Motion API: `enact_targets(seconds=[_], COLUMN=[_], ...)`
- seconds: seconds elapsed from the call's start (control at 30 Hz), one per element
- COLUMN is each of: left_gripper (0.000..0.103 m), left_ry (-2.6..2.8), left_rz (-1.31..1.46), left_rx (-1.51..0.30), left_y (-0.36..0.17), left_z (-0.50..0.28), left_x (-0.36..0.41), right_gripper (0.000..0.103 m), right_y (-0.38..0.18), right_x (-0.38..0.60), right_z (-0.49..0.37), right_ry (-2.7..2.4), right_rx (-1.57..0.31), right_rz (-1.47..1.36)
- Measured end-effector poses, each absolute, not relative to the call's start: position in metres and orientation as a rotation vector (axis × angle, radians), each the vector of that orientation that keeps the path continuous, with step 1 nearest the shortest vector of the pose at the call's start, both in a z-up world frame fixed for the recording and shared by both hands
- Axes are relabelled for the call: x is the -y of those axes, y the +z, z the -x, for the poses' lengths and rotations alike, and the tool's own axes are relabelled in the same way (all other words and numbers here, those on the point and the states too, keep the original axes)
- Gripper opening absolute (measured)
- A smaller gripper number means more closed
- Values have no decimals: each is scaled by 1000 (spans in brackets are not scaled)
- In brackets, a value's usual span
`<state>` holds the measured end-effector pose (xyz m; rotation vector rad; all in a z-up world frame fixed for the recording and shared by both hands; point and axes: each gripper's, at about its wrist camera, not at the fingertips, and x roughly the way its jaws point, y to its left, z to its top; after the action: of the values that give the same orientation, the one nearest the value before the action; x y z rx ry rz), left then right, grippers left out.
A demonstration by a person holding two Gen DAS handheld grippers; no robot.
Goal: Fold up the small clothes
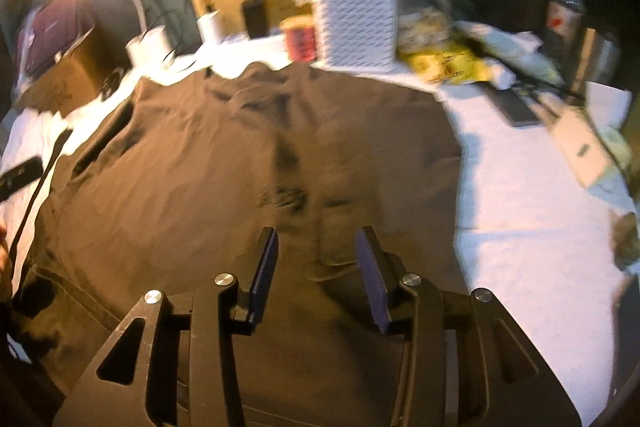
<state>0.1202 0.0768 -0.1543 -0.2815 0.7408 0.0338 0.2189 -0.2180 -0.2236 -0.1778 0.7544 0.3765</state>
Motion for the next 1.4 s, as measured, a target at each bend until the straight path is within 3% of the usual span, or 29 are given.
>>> enact_targets(seconds=[0.37, 1.4], left_gripper=[102, 102], left_ry=[61, 134], left_rz=[267, 280], left_rx=[-741, -763], left_y=[-153, -179], left_z=[-106, -103], left_x=[-79, -189], right_gripper=[44, 44], right_y=[-253, -219], right_x=[213, 128], right_z=[-209, -181], right_ry=[439, 454], right_rx=[-871, -781], right_rz=[162, 218])
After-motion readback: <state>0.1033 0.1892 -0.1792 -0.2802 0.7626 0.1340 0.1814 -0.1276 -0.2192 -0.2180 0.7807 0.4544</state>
